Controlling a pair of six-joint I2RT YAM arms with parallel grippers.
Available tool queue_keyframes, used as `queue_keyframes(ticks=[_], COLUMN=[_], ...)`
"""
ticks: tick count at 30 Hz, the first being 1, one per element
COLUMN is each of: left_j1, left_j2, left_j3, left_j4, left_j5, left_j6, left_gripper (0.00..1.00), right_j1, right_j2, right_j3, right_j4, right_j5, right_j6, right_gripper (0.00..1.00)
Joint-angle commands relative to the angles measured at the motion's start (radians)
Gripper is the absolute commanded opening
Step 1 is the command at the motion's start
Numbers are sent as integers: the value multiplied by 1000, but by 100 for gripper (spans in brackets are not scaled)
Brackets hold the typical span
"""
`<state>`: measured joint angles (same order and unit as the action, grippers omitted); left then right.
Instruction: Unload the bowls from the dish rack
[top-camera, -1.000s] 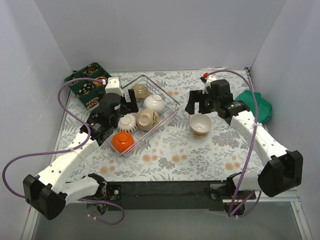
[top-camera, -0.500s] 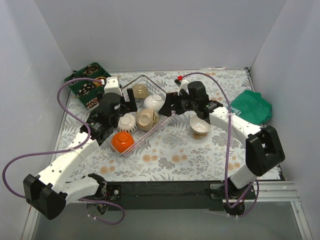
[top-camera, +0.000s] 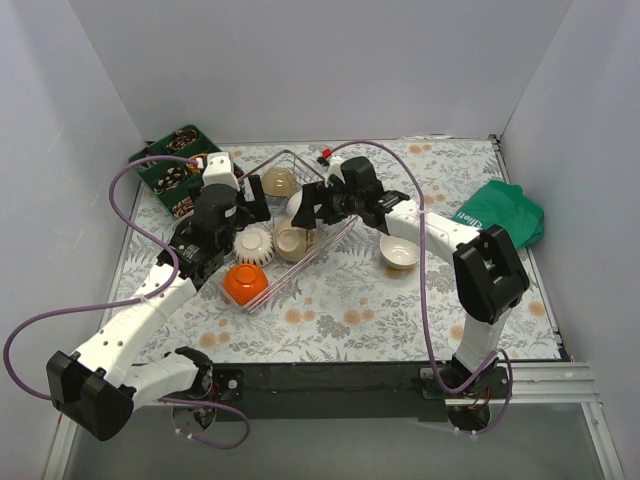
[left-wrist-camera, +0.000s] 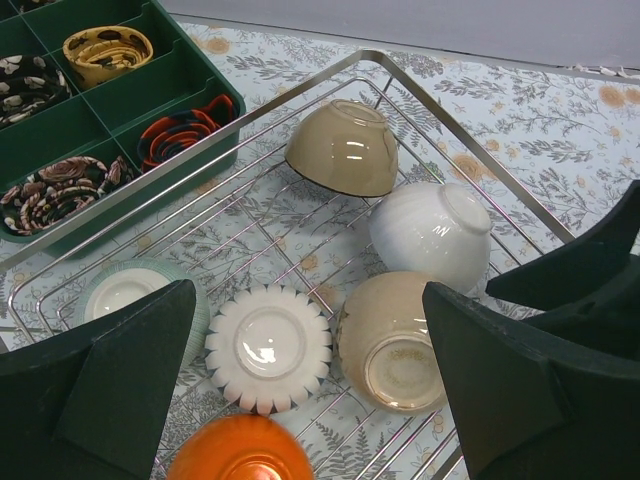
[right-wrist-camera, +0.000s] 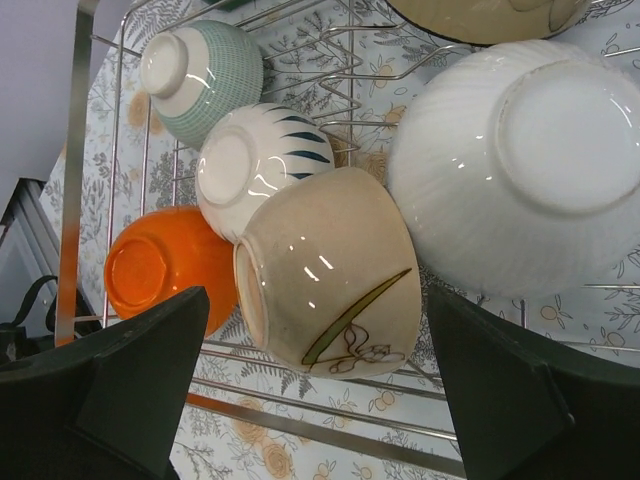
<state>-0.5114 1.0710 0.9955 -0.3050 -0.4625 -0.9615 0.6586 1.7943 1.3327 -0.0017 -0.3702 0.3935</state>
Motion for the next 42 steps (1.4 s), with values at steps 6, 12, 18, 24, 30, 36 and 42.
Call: queue_keyframes(ticks=[6,12,18,24,30,36,42], left_j1=[19,27,30,36,39,45,53], left_j2=[-40,-39,-36,-36,-37,-43,-49], left_j3=[-9,-9,-9,-9,-11,-12,-12], left_j4=[20,20,18,20,20,20,21], left_j5=[13,22,33,41,41,41,50], left_j6=[-6,-8,-6,-9,-11,-13,-19], left_gripper=[98,98,98,98,98,98,98], right_j1=[41,56,70,101,111,122,127], right_j2=[103,146,163,181,208,205,137], right_j3=[114,186,238,296,322,335,330], right_j4=[-121,-234,-328,-380,-400,-399,-400], right_j5=[34,27,22,34,85,106,108], right_j6=[-19,-59,-104,-140,-143,-156,-183], right_gripper=[99,98,98,96,91,75,34])
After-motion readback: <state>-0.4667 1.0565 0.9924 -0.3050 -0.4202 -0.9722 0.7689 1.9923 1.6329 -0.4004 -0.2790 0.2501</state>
